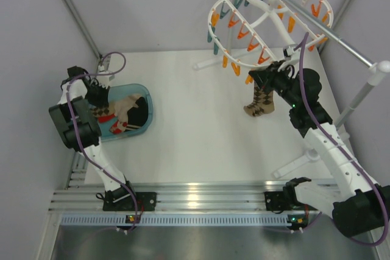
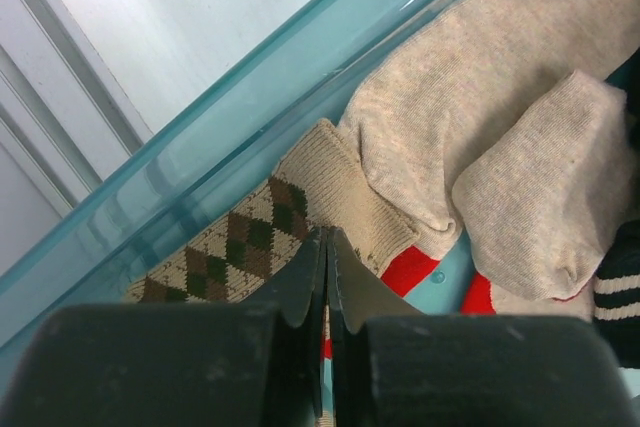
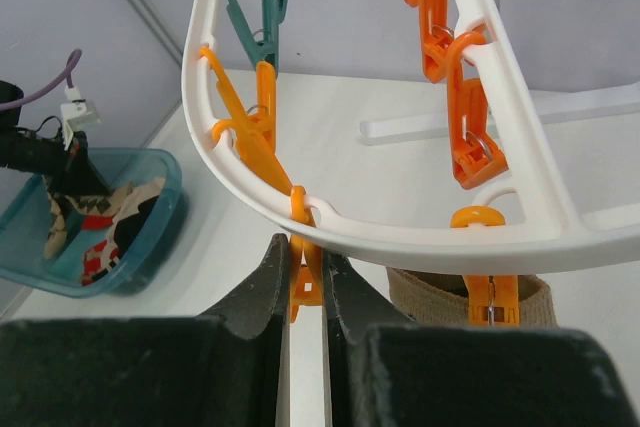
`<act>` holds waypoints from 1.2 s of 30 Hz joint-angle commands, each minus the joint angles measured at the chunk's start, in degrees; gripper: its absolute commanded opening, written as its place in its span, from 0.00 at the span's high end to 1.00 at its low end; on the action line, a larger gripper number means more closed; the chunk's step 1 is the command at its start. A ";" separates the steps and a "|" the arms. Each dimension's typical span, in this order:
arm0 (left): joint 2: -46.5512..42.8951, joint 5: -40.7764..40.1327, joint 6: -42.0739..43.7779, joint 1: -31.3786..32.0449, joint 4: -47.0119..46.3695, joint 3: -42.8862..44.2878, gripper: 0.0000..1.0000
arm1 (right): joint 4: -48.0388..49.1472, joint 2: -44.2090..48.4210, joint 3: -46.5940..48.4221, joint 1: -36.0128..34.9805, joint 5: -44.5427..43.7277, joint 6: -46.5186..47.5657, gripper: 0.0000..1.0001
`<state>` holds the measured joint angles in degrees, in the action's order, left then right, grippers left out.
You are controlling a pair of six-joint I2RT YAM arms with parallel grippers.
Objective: Clip the socks to the hanger
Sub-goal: Pick up the sock from the bin.
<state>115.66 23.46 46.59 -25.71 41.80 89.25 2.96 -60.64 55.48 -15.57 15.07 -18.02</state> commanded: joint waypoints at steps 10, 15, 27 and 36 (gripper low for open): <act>-0.70 0.18 -0.27 -0.13 1.88 2.50 0.62 | 1.08 0.79 -0.20 0.28 0.75 0.44 1.00; 0.80 -0.87 -0.36 -0.04 0.74 2.51 0.67 | 0.29 0.53 0.41 0.28 0.84 0.71 1.00; 3.26 -1.05 0.61 0.05 1.09 4.44 0.74 | -0.15 0.17 0.59 0.37 0.31 0.71 1.00; 0.02 2.11 -0.53 -0.04 3.55 5.67 1.00 | -0.24 0.00 0.77 0.19 0.13 0.62 1.00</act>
<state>119.00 22.92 46.37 -25.71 43.66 92.86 2.46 -60.64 55.48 -15.57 15.03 -17.91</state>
